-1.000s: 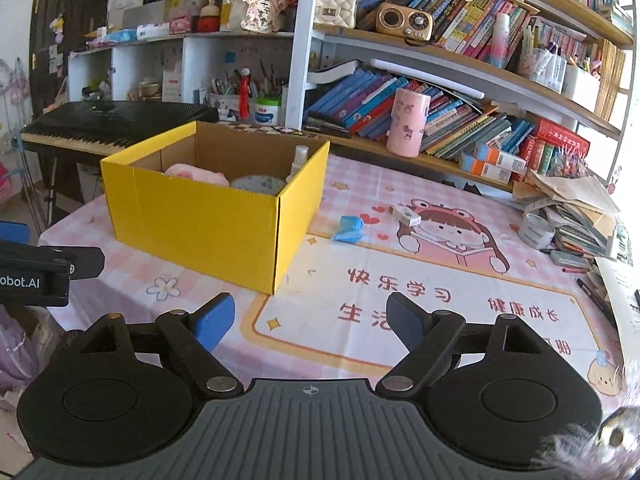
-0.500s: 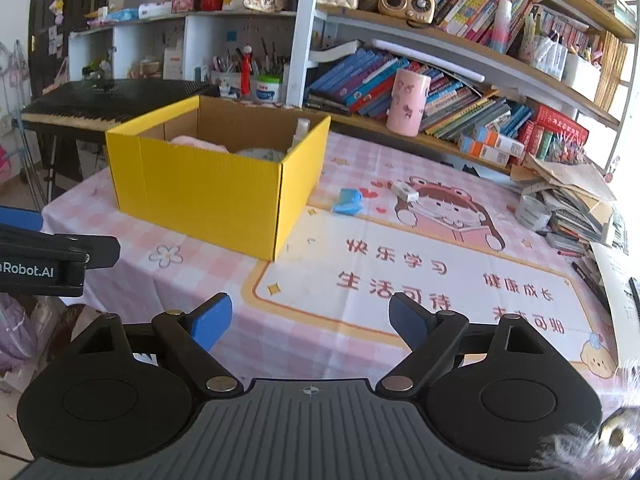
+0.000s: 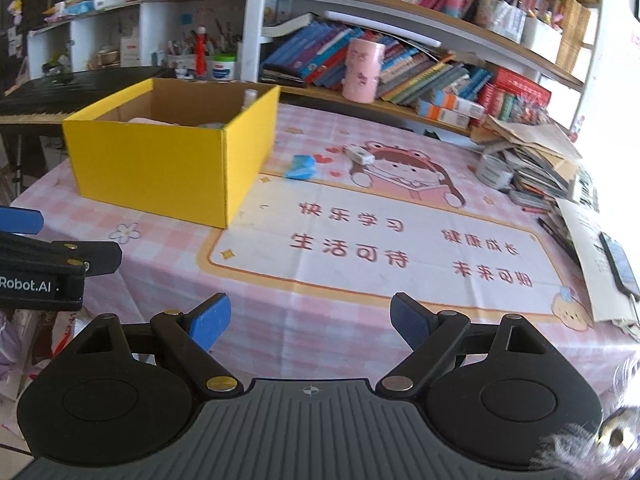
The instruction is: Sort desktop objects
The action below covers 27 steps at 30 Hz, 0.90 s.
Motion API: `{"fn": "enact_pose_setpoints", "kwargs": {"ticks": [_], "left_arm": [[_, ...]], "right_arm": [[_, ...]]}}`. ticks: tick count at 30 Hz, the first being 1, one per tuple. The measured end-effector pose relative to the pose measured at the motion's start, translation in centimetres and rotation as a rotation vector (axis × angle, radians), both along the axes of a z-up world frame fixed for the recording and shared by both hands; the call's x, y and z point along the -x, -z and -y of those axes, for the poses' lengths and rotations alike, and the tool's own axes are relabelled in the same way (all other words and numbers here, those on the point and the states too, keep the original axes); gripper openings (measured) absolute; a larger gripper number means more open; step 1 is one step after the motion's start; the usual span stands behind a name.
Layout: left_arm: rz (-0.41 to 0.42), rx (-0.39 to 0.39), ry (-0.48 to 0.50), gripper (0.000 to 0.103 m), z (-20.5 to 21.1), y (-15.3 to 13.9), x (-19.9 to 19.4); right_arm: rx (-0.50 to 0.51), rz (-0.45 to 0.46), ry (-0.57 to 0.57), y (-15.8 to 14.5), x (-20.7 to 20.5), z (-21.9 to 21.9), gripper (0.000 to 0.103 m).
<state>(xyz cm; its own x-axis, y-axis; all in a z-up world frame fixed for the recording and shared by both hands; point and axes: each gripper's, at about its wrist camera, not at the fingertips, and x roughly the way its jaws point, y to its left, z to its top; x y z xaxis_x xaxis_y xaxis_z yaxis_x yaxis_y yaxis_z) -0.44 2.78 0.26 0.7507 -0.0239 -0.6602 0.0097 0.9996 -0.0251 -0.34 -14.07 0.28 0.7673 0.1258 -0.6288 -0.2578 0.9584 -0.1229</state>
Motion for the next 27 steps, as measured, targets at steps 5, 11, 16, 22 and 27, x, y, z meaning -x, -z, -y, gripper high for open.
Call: {"fn": "enact_pose_setpoints", "kwargs": {"ticks": [5,11,16,22,27], "left_arm": [[-0.008,-0.007,0.047,0.094,1.1,0.1,-0.7],[-0.003,-0.006,0.102,0.094,2.4,0.1,-1.3],[0.009,-0.016,0.144,0.094,3.6,-0.1,-1.8],[0.027,-0.027,0.168,0.094,4.6,-0.4,-2.5],[0.025,-0.027,0.180,0.094,5.0,-0.4,-3.0]], "right_arm": [[0.014,0.001,0.034,0.0,0.1,0.7,0.086],[0.034,0.004,0.072,-0.1,0.0,1.6,0.088],[0.040,0.006,0.106,-0.2,-0.1,2.7,0.088],[0.041,0.016,0.129,-0.4,-0.7,3.5,0.088],[0.042,0.012,0.135,-0.4,-1.2,4.0,0.088]]}}
